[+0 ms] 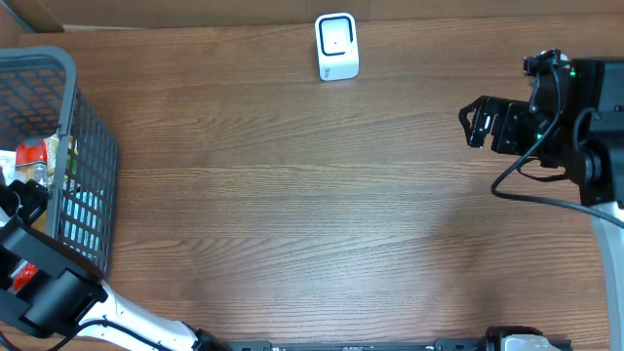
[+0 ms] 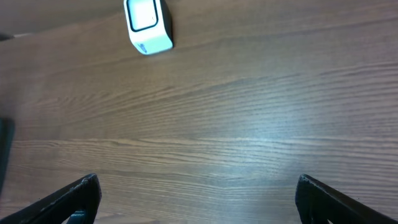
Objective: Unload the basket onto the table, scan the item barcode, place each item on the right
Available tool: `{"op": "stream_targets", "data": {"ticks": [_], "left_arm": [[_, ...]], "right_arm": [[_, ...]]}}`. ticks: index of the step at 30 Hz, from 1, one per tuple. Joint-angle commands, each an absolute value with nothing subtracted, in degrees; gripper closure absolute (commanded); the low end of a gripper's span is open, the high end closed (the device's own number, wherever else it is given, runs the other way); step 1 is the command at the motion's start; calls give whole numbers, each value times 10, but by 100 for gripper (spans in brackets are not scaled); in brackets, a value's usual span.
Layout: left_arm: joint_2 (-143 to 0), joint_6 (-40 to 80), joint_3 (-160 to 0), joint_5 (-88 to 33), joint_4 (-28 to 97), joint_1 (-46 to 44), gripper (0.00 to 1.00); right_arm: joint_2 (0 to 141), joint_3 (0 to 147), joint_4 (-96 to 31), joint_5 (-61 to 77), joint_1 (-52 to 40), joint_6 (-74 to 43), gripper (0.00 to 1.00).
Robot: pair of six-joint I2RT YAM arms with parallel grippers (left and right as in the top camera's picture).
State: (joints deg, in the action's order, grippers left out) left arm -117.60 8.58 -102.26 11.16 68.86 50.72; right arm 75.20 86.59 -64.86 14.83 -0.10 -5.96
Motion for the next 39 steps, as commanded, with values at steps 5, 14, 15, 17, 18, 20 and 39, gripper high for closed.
{"op": "stream_targets", "data": {"ticks": [5,14,15,17,18,20,39], "left_arm": [[-1180,23,-1023,117,641,505,9],[-1181,-54,-1023,73,604,505,6],[-1183,-64,-1023,68,601,505,6],[-1191,-93,-1023,53,597,505,6],[-1195,-95,-1023,52,595,505,6],[-1214,-110,-1023,46,594,504,7],[-1274,-122,-1024,63,600,501,96]], "right_arm": [[778,881,-651,153,0,-59,0],[779,881,-656,153,0,-59,0],[779,881,-658,153,0,-59,0],[779,881,-666,153,0,-59,0],[779,881,-668,153,0,-59,0],[779,881,-676,153,0,-59,0],[779,881,-682,153,0,-59,0]]}}
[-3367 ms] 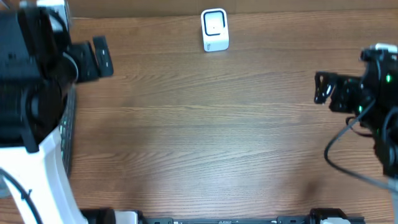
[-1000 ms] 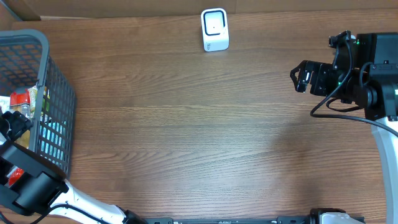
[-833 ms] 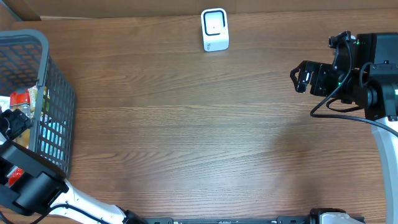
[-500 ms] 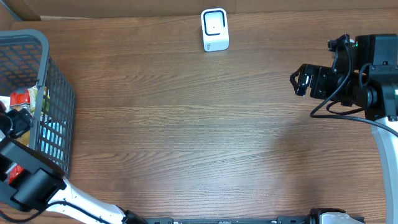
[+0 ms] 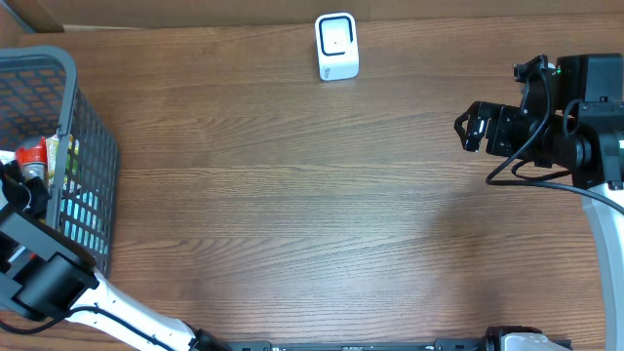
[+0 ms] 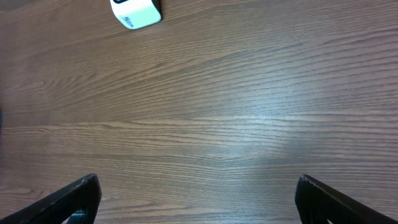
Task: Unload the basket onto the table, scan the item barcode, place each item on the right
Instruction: 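Grasp the orange-capped spaghetti package in the basket with the left gripper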
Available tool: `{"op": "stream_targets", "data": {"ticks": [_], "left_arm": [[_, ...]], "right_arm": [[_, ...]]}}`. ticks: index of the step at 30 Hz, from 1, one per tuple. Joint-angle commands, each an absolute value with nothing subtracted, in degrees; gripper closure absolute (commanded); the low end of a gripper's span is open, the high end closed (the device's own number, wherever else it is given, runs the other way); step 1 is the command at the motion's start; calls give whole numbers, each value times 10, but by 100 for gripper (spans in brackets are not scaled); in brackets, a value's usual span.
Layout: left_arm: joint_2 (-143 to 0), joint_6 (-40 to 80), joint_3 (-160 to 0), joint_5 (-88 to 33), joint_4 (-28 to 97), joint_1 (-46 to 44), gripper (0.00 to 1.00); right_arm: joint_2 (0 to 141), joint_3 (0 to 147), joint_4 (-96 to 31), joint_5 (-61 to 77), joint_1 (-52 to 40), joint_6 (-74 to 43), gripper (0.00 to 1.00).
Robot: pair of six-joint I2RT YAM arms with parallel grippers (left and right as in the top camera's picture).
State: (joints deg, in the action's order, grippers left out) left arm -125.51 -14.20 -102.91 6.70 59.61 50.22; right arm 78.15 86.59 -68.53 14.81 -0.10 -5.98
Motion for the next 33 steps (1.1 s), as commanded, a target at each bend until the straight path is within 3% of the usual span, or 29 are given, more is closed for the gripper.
{"op": "stream_targets", "data": {"ticks": [1,10,16,24,33], "left_arm": [[-1274,-122,-1024,63,602,501,96],[-1274,-86,-1112,59,662,496,96],[-1273,-42,-1298,44,773,470,96],[-1249,-23,-1503,50,856,398,96],[-1155,55,-1617,114,865,287,96]], "right_arm": [[779,881,-682,153,0,-59,0],[779,881,-667,152,0,-59,0],[779,881,-652,152,0,-59,0],[779,881,-632,151,0,-59,0],[779,881,-632,151,0,-59,0]]}}
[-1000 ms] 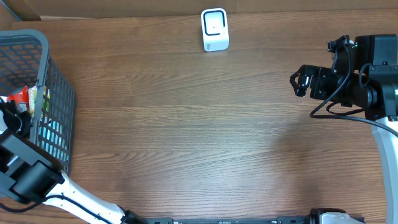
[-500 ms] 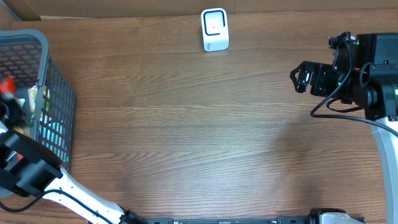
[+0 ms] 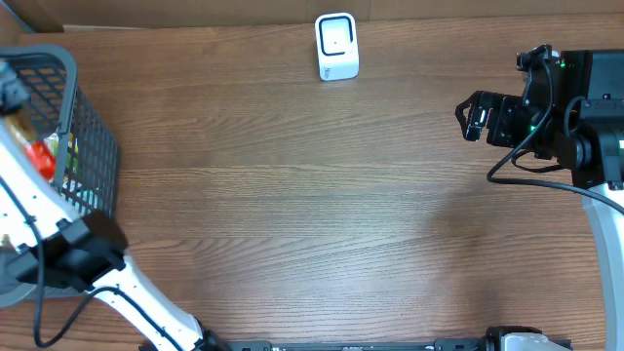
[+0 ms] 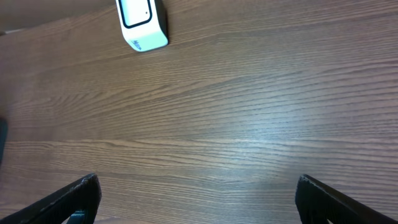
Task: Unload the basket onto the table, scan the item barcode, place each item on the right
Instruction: 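Grasp the orange-capped spaghetti package in the basket with the left gripper, then carry the spaghetti package out and lay it on the table centre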
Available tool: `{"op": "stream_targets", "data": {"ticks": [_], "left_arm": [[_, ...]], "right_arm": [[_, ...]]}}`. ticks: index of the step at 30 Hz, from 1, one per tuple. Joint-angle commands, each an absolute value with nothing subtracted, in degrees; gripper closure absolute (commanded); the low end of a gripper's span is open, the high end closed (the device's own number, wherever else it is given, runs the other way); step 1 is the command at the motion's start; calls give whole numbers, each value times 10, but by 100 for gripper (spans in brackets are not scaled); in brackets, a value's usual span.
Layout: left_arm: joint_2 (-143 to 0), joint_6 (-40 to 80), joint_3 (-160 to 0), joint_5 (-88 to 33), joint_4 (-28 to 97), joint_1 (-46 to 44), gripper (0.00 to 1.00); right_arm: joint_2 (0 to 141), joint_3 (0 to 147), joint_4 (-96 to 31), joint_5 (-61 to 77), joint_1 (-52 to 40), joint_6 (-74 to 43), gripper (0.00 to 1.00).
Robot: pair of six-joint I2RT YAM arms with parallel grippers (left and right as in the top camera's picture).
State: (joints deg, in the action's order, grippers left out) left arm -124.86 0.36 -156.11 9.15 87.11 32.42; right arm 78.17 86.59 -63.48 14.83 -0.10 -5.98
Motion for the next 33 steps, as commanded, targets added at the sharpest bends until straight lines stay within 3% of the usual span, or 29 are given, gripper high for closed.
{"op": "stream_targets", "data": {"ticks": [1,8,17,25,33], "left_arm": [[-1142,70,-1621,114,865,276,96],[-1067,187,-1623,67,899,167,96],[-1090,321,-1554,-3,968,8,96],[-1169,449,-1390,13,955,-116,96],[-1300,451,-1333,-11,897,-190,96]], "right_arm": [[779,881,-632,151,0,-59,0],[779,881,-635,151,0,-59,0],[779,881,-635,151,0,-59,0],[779,881,-634,151,0,-59,0],[779,881,-637,151,0,-59,0]]}}
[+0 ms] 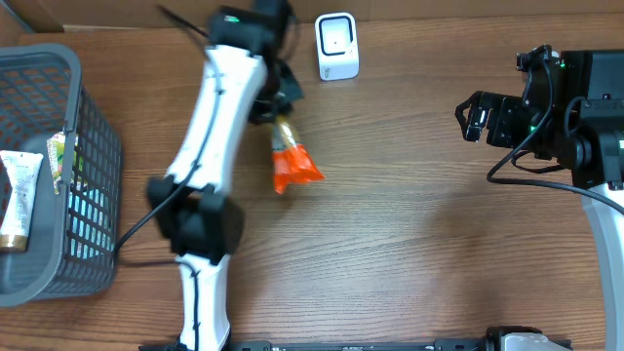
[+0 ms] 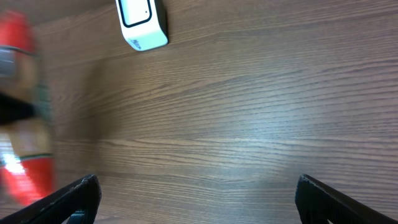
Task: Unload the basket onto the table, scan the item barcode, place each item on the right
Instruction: 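Carry the spaghetti package out and lay it on the table centre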
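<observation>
The white barcode scanner (image 1: 336,46) stands at the back edge of the table, also in the right wrist view as scanner (image 2: 142,23). My left gripper (image 1: 277,109) is just left of and in front of it, shut on an orange-red packet (image 1: 290,164) that hangs toward the table's middle. The packet (image 2: 23,118) is a red blur at the left of the right wrist view. My right gripper (image 1: 473,117) stays at the right side, open and holding nothing, its fingertips (image 2: 78,198) wide apart over bare wood.
A grey wire basket (image 1: 93,146) sits at the left edge with a white tube (image 1: 18,200) and other packets inside. The left arm (image 1: 210,185) stretches across the table from the front edge to the back.
My left arm was over the basket at the far left; now it reaches to the back middle of the table with the orange-red packet in its gripper. The right gripper has not moved.
My left arm stayed low at the basket for the first two moments, a red item showing inside. Then it reached over the basket's far side. Now it holds the orange-red packet beside the scanner. The right gripper stayed open at the right, shifting only slightly.
</observation>
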Available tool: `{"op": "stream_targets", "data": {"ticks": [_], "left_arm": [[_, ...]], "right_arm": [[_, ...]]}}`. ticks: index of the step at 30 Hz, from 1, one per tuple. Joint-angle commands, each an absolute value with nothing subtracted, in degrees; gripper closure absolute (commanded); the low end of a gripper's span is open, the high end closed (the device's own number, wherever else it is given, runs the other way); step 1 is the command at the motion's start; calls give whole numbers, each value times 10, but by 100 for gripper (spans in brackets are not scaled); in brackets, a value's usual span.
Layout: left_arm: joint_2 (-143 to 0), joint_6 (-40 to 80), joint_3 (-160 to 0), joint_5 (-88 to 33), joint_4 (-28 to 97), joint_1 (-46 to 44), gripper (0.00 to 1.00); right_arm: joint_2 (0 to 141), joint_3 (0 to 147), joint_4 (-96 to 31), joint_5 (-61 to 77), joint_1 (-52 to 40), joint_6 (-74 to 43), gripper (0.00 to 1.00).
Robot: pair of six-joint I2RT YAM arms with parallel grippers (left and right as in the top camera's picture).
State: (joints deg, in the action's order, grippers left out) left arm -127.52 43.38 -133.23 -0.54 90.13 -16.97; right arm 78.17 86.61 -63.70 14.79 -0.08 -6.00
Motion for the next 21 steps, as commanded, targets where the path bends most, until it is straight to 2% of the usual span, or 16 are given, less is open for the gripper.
{"op": "stream_targets", "data": {"ticks": [1,9,16,17,18,20,21], "left_arm": [[-1317,447,-1333,-9,894,-196,96],[-1401,354,-1333,-15,933,-208,96],[-1408,266,-1333,-50,969,-221,96],[-1408,249,-1333,-67,969,-223,90],[-1408,228,-1333,-84,969,-226,77],[-1408,182,-1333,-117,969,-233,0],[-1408,166,-1333,-127,969,-236,0]], "right_arm": [[779,881,-638,151,0,-59,0],[779,881,-642,151,0,-59,0],[779,881,-642,151,0,-59,0],[779,881,-642,151,0,-59,0],[779,881,-642,151,0,-59,0],[779,881,-643,151,0,-59,0],[779,881,-643,151,0,-59,0]]}}
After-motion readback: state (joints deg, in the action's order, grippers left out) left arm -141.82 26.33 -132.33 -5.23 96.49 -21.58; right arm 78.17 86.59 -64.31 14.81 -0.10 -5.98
